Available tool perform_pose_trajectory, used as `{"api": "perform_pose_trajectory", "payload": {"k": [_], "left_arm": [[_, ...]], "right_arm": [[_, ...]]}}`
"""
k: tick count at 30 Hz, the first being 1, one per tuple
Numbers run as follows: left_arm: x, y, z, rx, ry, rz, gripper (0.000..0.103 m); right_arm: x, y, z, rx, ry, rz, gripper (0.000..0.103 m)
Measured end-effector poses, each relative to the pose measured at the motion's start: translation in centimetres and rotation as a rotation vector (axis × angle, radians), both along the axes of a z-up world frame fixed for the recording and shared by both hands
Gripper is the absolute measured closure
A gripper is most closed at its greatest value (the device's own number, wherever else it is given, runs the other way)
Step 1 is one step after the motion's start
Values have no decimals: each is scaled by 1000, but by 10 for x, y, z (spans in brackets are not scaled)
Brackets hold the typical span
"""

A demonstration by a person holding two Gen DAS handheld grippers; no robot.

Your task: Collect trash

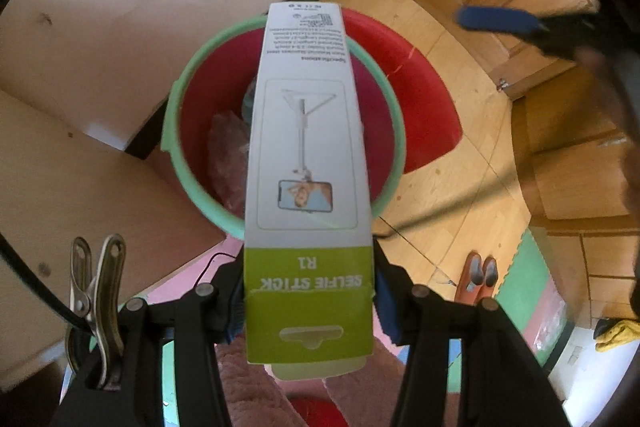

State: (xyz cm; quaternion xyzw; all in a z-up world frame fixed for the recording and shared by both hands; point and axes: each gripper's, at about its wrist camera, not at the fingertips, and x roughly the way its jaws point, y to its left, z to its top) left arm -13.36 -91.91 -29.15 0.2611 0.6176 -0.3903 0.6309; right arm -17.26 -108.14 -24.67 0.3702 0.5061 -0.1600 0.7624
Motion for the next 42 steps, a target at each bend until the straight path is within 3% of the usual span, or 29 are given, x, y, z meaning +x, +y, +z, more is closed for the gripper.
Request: {"api": "perform_pose_trajectory", "payload": {"k": [8,12,17,22,28,31,33,36,38,42], "left_arm": [[28,-28,-29,37,27,52,45],[36,-28,-34,30,57,103,15],[42,-20,-30,-10,81,144,1],[35,-7,-21,-59,77,147,0],[23,3,-12,-53,61,129,0],[22,1,-11,-2,36,118,5],[24,1,-10,16,8,123,24],[30,-3,-16,46,-14,130,35],[31,-5,-23,62,-18,118,47],[33,-20,-31,55,-45,84,52]], "right_arm": [[-38,-7,-3,-32,31,-54,25],[-49,-5,-8,-25,43,-59,25],[-55,-3,-17,8,46,-78,25],[-56,-2,-27,45,40,-78,25],[-53,1,-29,59,29,-71,25],[-54,2,-31,70,25,-76,25],[-55,3,-33,78,25,-79,25],[-59,5,-37,91,21,-89,25],[-63,6,-40,100,19,-97,25],[-71,6,-44,105,21,-109,25]]}}
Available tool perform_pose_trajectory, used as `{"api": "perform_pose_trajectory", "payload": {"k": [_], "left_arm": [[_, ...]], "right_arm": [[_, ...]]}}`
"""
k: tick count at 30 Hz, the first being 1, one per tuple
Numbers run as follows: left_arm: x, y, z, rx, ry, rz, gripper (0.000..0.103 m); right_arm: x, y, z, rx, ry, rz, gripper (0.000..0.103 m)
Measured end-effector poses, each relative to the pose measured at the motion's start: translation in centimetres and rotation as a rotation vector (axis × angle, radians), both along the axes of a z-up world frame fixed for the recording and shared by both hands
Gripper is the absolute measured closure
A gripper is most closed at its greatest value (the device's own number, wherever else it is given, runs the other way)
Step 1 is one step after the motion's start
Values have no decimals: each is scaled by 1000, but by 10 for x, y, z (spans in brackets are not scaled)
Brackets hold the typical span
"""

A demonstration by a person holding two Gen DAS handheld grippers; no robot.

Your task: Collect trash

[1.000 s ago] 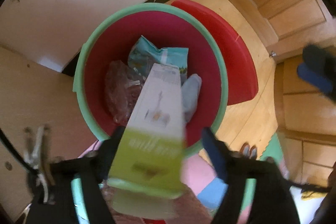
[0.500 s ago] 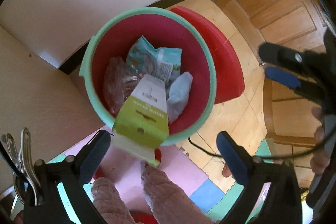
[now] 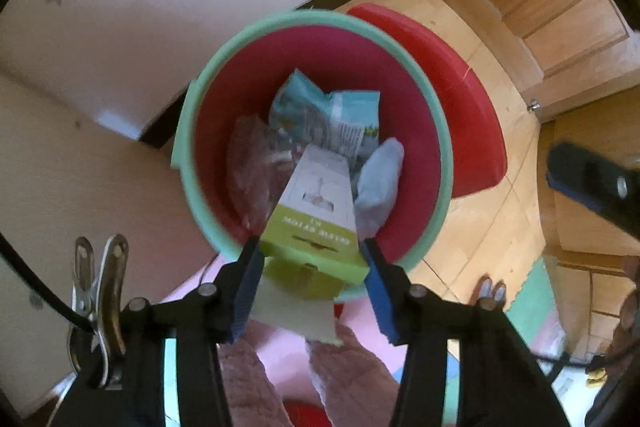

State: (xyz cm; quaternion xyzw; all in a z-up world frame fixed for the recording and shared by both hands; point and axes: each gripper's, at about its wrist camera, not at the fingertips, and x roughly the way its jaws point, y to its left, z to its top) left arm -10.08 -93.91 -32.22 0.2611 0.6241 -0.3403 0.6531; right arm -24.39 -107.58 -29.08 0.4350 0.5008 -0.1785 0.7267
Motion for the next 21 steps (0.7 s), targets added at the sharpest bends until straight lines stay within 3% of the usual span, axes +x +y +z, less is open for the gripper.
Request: {"api": "perform_pose_trajectory", "payload": {"k": [5,11,15,19,21], "left_arm": [[1,-26,-34,84,9,-37,52],[10,-25,-56,182,-47,-36,50],[11,-27,-59,200,-75,-66,47],[14,-26,-61,194,-42,-57,45],[15,-23,-51,152,-11,-30,45]], "right_arm": [[-13,-5,-5,0,5,-37,25],[-24,-11,-8,-6,13,-61,25],[-24,-11,-12,5,22,-66,25],[-21,-9,-10,9,19,-56,25],[-18,-7,-5,-8,17,-34,25]]}}
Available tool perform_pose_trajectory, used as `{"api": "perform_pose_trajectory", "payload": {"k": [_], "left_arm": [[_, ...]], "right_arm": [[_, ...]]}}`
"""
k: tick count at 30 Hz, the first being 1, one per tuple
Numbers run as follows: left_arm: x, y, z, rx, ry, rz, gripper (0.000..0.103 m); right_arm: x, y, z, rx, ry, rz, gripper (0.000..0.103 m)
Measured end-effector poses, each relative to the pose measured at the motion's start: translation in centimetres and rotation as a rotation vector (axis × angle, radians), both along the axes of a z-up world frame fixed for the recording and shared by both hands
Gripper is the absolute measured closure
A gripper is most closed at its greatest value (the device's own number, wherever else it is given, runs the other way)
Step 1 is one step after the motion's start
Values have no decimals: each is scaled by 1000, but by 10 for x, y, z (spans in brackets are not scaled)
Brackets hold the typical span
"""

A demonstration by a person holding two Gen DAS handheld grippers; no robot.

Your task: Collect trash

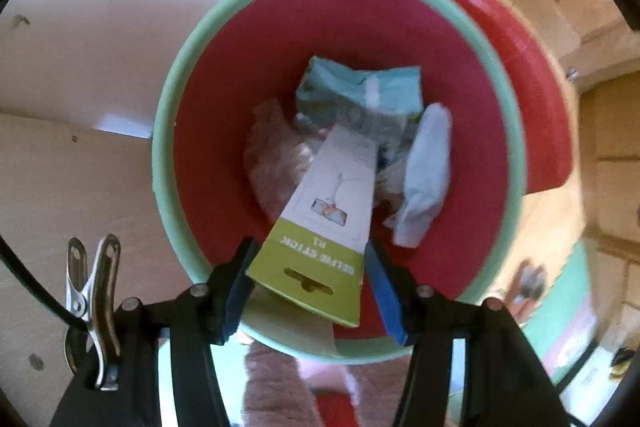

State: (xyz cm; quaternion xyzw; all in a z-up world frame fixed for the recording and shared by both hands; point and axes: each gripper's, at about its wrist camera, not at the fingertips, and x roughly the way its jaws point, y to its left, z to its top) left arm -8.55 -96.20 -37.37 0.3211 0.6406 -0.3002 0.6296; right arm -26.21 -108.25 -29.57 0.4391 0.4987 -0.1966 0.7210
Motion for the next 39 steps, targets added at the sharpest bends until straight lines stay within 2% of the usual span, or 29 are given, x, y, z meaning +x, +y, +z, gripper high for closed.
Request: {"api": "perform_pose_trajectory", "payload": {"k": [3,4,6,12,27,39], "left_arm": [[1,5,15,-45,33,43,44],[1,7,20,-57,37,55,42],[-1,9,28,-70,43,72,32],[-9,14,54,-115,56,102,26],[-24,37,116,-211,24,128,25],[-34,48,130,-235,1,127,25]], "right_arm": [[2,3,7,-29,-2,29,25],[3,4,10,-37,-2,36,25],[3,6,16,-48,-6,48,25],[6,12,34,-78,-27,86,25],[5,44,68,-146,-53,170,25],[-3,71,72,-174,-60,210,25]]}}
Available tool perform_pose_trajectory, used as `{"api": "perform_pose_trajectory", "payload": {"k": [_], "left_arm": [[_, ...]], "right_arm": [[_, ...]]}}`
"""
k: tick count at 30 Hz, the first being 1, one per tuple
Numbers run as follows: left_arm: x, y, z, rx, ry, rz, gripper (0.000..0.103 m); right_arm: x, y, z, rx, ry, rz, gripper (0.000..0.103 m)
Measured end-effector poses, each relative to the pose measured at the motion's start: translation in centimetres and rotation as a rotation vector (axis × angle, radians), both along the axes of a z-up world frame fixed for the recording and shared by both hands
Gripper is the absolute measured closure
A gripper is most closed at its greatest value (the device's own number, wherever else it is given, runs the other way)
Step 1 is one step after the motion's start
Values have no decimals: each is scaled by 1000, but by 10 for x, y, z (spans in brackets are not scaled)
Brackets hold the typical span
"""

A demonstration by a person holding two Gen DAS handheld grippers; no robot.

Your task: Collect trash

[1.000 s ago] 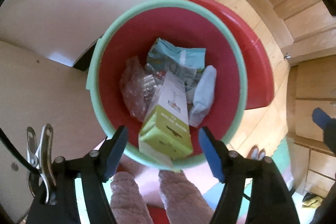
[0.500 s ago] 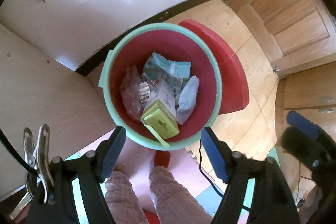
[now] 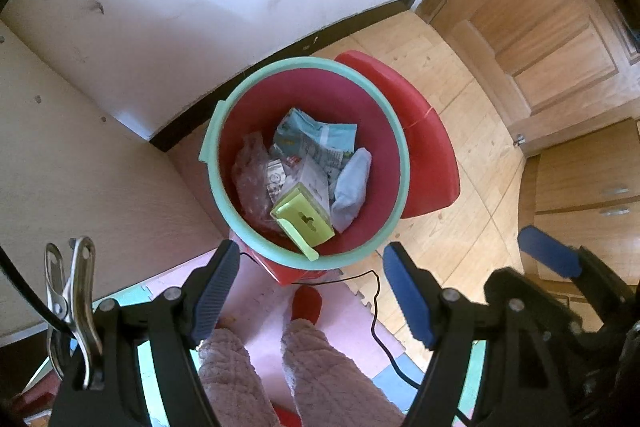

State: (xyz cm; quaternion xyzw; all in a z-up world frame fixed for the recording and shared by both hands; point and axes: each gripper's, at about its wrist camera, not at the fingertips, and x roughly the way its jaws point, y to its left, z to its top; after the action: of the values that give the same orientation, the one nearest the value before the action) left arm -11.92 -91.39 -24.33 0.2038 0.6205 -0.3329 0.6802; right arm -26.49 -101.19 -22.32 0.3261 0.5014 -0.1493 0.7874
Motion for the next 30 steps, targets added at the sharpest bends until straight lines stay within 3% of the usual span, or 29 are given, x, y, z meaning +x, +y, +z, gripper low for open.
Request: {"api": "perform_pose_trajectory", "payload": {"k": [30], "left_arm": [[-7,8,-1,4,-16,-10,25]], "right_arm": [[-3,11,1,-1,1,7,25]]}}
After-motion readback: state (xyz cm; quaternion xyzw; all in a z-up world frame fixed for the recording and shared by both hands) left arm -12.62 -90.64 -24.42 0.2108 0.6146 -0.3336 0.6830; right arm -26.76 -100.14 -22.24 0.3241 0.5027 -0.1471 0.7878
